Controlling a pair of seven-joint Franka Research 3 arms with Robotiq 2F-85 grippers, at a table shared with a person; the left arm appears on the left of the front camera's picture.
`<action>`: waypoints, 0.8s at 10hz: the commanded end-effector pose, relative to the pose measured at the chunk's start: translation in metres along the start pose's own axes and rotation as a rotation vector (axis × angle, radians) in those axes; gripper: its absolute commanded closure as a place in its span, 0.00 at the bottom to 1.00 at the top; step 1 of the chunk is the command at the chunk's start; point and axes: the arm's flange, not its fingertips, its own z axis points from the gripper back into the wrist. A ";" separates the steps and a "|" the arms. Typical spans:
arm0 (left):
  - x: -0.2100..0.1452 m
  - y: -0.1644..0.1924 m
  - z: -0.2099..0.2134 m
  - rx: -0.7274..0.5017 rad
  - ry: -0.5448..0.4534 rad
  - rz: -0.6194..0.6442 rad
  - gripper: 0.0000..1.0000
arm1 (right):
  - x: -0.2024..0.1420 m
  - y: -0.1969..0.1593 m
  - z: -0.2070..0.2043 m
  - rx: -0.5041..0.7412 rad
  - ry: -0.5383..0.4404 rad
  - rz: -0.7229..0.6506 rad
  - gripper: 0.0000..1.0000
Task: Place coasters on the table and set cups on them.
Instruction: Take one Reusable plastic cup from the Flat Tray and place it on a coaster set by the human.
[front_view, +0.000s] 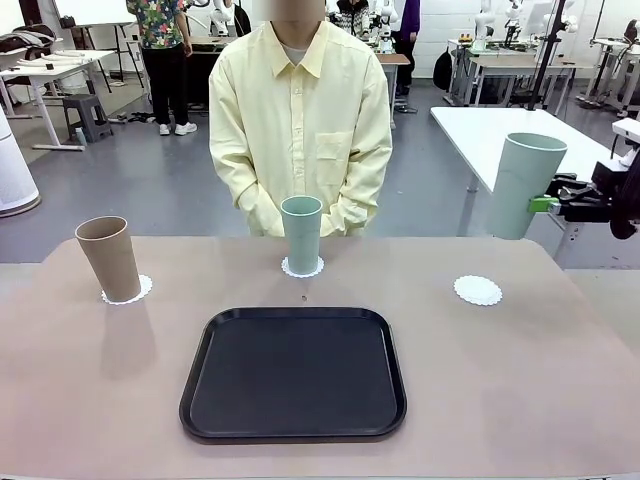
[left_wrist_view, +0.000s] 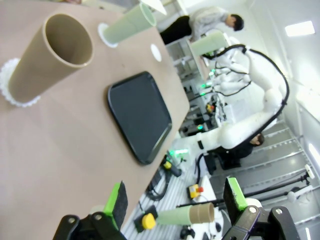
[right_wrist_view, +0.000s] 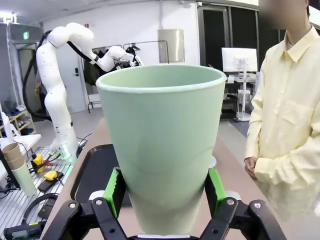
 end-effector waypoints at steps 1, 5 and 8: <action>0.001 -0.003 0.000 0.005 -0.009 0.013 0.00 | -0.019 -0.028 0.016 0.044 -0.047 0.029 0.18; 0.001 -0.003 0.000 0.005 -0.009 0.013 0.00 | -0.068 -0.044 0.014 0.052 0.045 0.138 0.18; 0.001 -0.003 0.000 0.005 -0.009 0.013 0.00 | -0.091 -0.051 0.014 0.042 0.089 0.117 0.18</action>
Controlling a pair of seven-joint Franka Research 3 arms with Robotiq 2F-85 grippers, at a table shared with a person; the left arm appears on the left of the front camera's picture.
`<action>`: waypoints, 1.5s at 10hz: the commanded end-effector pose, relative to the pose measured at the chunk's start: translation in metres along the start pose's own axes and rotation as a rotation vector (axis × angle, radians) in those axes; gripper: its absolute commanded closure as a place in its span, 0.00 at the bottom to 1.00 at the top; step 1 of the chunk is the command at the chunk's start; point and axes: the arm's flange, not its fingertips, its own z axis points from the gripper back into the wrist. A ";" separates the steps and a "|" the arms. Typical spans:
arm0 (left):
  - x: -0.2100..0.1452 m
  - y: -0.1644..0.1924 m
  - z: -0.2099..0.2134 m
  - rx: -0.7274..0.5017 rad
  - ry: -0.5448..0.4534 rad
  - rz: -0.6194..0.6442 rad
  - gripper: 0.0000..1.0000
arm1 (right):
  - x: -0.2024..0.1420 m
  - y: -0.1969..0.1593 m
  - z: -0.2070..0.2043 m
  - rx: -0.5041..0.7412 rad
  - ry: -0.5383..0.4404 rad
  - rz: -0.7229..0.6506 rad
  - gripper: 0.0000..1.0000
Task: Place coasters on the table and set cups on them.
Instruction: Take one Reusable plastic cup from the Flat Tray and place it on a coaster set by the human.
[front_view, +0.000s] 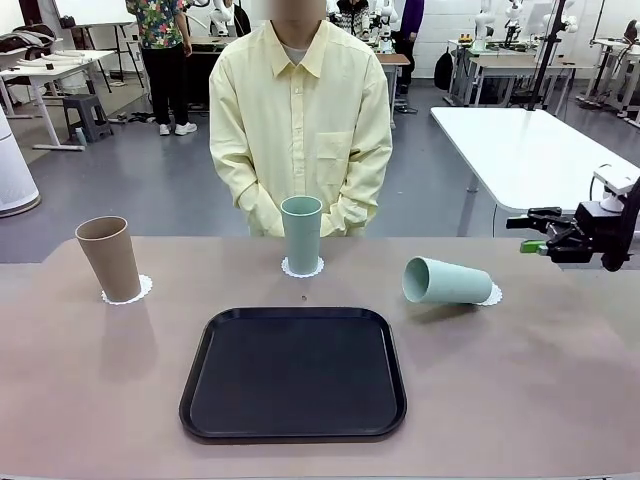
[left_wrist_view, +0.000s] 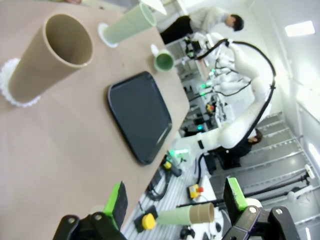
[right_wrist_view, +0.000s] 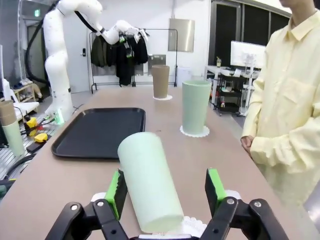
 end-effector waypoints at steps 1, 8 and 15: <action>0.001 -0.003 0.000 0.005 -0.009 0.013 0.00 | -0.008 -0.006 -0.001 0.003 0.030 -0.003 0.18; 0.001 -0.003 0.000 0.005 -0.009 0.013 0.00 | -0.005 -0.004 -0.001 -0.011 0.036 -0.013 0.18; 0.001 -0.003 0.000 0.005 -0.009 0.013 0.00 | 0.077 0.024 0.018 -0.207 0.411 -0.132 0.18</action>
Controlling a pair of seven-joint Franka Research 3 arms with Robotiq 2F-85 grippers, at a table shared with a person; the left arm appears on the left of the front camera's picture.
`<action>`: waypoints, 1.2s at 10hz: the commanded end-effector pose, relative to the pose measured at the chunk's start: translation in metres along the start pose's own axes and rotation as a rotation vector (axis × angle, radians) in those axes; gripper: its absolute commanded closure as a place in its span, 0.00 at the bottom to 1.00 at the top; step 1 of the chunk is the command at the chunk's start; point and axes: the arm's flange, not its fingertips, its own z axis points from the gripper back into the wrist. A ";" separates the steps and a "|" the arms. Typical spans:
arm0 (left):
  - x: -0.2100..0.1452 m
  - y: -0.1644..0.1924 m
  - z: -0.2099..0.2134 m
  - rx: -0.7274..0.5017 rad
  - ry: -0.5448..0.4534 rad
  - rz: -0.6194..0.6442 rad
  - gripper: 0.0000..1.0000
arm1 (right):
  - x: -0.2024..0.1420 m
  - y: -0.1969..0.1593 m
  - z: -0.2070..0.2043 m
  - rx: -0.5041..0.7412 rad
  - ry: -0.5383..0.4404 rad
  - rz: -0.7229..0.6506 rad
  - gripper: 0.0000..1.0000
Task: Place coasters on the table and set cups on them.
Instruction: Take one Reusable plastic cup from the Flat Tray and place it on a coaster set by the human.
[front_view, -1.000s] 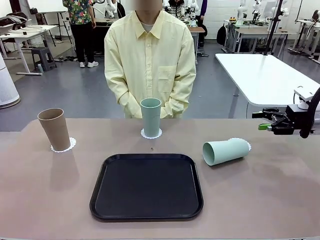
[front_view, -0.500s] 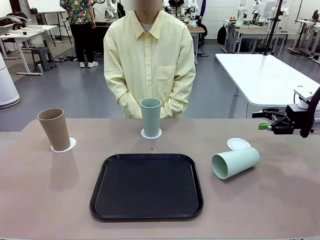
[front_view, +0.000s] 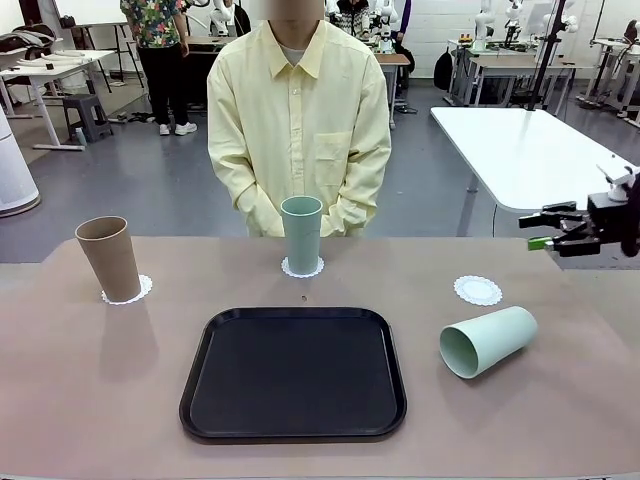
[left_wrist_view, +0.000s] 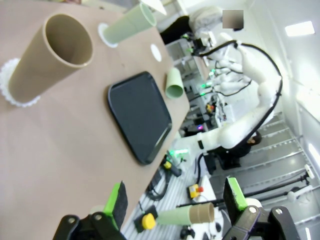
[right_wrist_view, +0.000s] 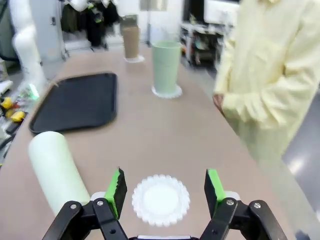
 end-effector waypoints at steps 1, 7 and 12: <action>0.001 -0.003 0.000 0.005 -0.009 0.013 0.00 | 0.063 0.039 0.017 -0.066 0.229 -0.070 0.18; 0.001 -0.003 0.000 0.005 -0.009 0.013 0.00 | 0.156 0.155 0.024 0.086 0.849 0.275 0.18; 0.001 -0.003 0.000 0.005 -0.009 0.013 0.00 | 0.121 0.188 -0.041 0.156 0.821 0.498 0.18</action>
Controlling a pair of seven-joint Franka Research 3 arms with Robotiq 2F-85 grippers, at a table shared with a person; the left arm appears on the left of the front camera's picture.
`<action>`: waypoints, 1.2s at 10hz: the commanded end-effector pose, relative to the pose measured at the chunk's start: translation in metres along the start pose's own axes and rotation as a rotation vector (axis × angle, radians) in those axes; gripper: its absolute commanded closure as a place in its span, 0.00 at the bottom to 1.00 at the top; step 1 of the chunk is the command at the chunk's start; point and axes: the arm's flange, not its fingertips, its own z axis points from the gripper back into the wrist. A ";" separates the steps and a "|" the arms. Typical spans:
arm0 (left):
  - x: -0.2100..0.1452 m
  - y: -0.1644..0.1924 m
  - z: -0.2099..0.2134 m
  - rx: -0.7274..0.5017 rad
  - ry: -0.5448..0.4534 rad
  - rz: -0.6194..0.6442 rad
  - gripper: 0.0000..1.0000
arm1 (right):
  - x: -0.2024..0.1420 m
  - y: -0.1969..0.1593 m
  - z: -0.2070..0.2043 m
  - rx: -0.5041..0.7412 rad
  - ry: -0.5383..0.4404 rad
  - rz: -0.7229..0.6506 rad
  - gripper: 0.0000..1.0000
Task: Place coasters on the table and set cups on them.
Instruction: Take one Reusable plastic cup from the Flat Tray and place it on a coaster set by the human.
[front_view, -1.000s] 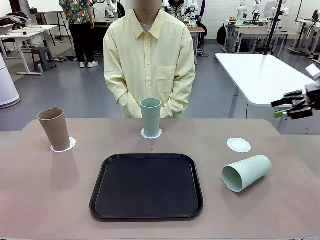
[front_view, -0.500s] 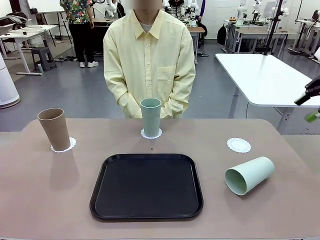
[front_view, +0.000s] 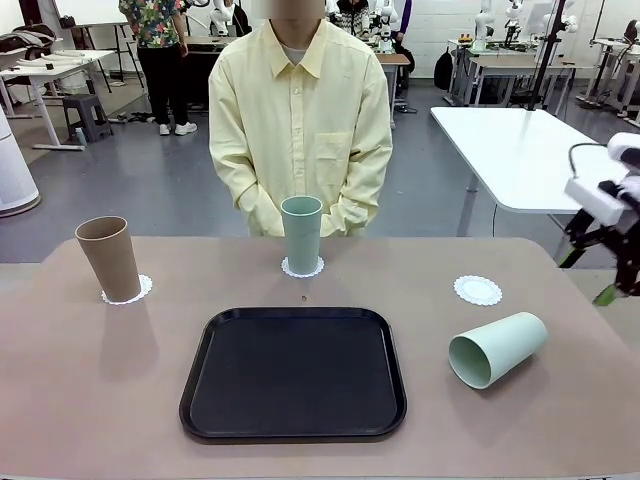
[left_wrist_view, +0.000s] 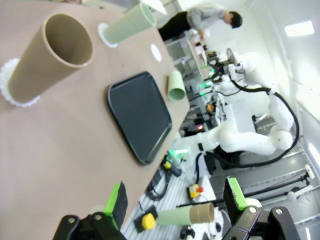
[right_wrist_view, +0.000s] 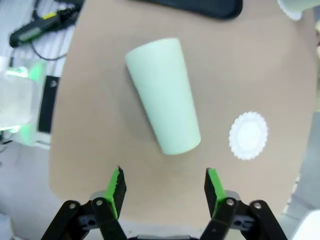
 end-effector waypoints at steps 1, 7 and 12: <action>0.001 -0.003 0.000 0.005 -0.010 0.014 0.00 | -0.008 -0.001 0.016 0.027 0.014 -0.022 0.18; 0.001 -0.003 0.000 0.005 -0.010 0.014 0.00 | 0.006 -0.014 -0.019 0.022 -0.029 0.015 0.00; 0.001 -0.003 0.000 0.005 -0.010 0.014 0.00 | 0.047 -0.044 -0.086 0.101 -0.007 -0.003 0.00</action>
